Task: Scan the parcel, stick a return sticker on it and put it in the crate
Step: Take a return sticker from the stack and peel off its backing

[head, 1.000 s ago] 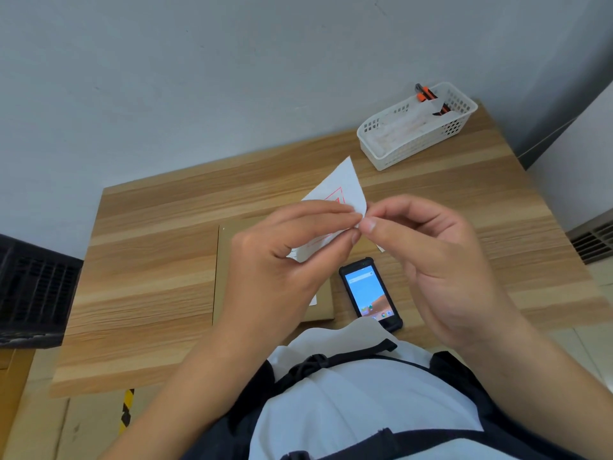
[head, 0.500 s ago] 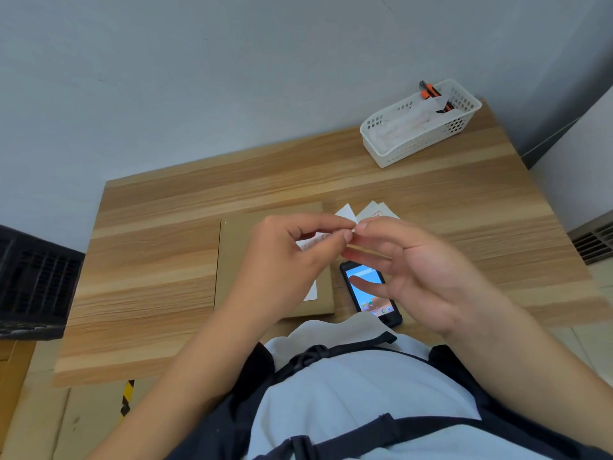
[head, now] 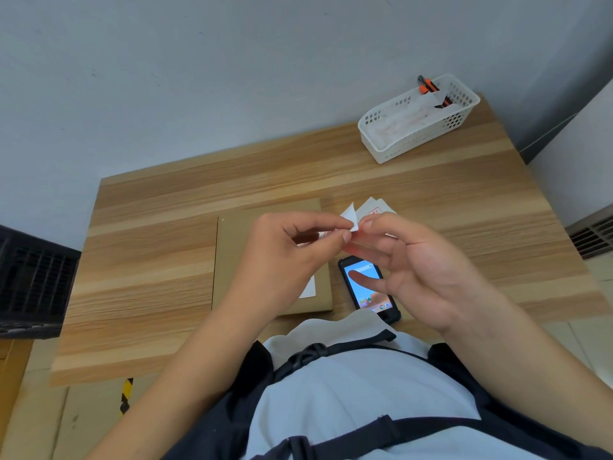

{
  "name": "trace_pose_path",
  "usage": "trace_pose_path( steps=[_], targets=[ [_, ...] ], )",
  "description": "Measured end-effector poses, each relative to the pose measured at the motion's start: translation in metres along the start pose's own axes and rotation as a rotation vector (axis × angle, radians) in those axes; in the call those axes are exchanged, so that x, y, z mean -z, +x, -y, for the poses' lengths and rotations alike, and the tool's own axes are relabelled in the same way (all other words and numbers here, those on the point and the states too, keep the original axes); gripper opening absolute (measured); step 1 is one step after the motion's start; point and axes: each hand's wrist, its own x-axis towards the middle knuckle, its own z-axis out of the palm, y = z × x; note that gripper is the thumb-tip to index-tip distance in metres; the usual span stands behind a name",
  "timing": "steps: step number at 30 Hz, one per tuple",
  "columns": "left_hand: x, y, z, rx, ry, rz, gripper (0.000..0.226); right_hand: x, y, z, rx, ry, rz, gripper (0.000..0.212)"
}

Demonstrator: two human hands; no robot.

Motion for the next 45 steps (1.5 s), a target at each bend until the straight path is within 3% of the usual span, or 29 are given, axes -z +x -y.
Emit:
trace_pose_path(
  steps=[12, 23, 32, 42, 45],
  targets=[
    [0.0051, -0.0032, -0.0007, 0.033, -0.053, 0.008, 0.018, -0.0048, 0.0014, -0.0002, 0.055, -0.060, 0.036, 0.005],
    [0.0055, -0.0030, -0.0018, 0.072, 0.036, 0.000, 0.019, -0.0061, 0.0011, 0.0001, 0.063, -0.053, 0.029, 0.011],
    [0.0049, -0.0028, -0.0014, 0.032, 0.033, 0.014, 0.016, -0.0049, -0.0023, 0.0032, 0.023, -0.032, 0.059, 0.032],
    [0.0042, -0.0033, -0.0025, 0.016, 0.022, -0.014, 0.015, -0.0050, 0.0001, 0.0010, 0.087, -0.112, 0.046, 0.007],
    [0.0042, -0.0034, -0.0030, 0.001, 0.035, -0.018, 0.014, -0.0038, 0.0001, 0.0001, 0.104, -0.121, 0.023, 0.012]
  ],
)
